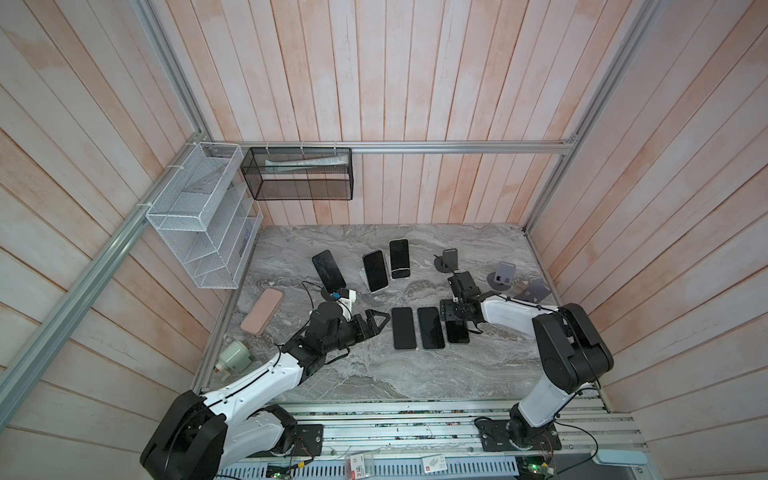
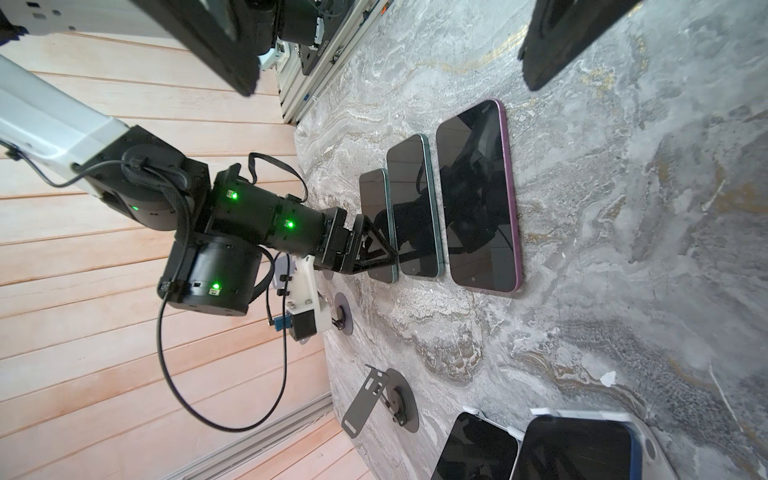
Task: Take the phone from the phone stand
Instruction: 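Open the right gripper and release the grey-green-cased phone on the table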
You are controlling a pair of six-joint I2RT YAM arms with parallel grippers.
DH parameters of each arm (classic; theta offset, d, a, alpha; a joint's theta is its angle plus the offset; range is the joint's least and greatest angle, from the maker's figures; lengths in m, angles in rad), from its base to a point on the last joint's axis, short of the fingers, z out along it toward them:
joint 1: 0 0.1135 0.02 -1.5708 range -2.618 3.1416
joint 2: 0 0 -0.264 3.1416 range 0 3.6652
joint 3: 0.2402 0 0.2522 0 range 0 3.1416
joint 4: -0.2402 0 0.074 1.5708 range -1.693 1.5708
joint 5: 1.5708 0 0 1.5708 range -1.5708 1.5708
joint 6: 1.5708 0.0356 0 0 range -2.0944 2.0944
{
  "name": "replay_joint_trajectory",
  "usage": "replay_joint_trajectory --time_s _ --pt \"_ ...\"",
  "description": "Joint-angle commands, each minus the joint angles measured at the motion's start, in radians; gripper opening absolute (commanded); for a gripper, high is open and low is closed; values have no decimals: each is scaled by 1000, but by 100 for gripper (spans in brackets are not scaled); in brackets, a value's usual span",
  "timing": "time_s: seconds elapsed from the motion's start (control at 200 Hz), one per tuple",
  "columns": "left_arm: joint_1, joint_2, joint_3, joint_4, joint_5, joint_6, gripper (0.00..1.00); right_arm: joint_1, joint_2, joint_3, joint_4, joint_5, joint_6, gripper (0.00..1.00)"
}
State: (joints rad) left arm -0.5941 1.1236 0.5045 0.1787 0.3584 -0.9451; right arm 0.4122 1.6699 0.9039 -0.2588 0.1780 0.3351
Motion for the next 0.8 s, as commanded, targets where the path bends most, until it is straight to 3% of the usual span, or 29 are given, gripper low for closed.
replay_joint_trajectory --time_s 0.0,0.17,0.275,0.43,0.46,0.545,0.79 --pt "4 -18 -8 -5 -17 25 100 3 -110 50 -87 41 -11 86" --pt "7 -27 11 -30 -23 40 100 -14 -196 119 -106 150 -16 92" --pt "21 -55 23 -85 -37 60 100 -35 -222 142 -69 149 -15 92" --pt "64 -158 53 -273 -161 81 100 -76 -232 187 -50 237 -88 95" --pt "71 -184 59 -314 -200 82 100 -129 -226 209 -62 214 -86 96" --pt "83 -252 53 -381 -287 83 100 -318 -198 265 -66 12 -53 97" --pt "97 -384 -8 -386 -350 61 100 -411 14 439 -86 55 -115 97"
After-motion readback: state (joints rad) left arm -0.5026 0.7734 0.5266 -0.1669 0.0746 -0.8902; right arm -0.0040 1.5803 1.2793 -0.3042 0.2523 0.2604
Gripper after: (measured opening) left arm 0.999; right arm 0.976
